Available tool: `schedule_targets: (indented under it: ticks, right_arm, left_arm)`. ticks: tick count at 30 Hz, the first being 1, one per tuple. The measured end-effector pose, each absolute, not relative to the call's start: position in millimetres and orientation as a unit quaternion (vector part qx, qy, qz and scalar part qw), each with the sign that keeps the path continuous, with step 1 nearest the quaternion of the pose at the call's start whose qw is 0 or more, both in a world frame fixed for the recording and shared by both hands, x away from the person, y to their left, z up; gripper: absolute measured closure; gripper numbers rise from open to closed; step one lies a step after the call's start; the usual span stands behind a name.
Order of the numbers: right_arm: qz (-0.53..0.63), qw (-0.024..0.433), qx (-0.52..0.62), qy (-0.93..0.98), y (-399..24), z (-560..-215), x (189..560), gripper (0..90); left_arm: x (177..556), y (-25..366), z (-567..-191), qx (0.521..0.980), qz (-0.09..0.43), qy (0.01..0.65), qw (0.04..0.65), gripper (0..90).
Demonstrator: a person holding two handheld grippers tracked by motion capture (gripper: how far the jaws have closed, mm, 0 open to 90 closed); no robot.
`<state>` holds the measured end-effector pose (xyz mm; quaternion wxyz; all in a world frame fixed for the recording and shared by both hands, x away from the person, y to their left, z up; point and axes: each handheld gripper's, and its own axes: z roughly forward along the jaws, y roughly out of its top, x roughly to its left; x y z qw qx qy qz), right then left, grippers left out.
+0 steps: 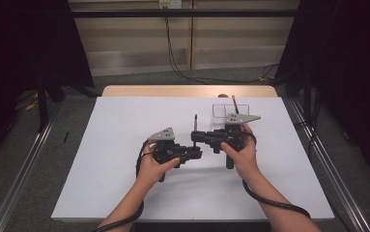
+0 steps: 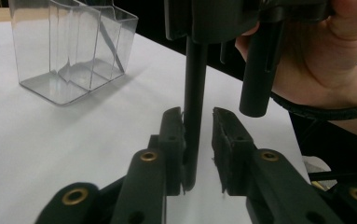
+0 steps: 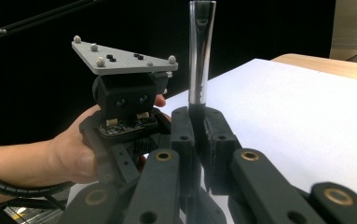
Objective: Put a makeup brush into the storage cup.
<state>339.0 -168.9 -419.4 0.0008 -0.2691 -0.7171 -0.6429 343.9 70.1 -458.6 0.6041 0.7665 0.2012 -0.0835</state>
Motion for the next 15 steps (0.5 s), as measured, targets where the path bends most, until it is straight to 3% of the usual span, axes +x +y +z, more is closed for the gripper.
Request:
schedule_targets:
  ticks: [12,15]
  right_arm:
    - [-0.644,-0.004,-0.260,-0.719,-173,-415,339,84.2]
    - [-0.645,-0.007,-0.260,-0.719,-175,-414,339,84.2]
  left_arm:
    - [344,83,-451,0.754,-0.067,0.199,0.622,47.8]
    - [344,87,-450,0.754,-0.054,0.198,0.625,45.4]
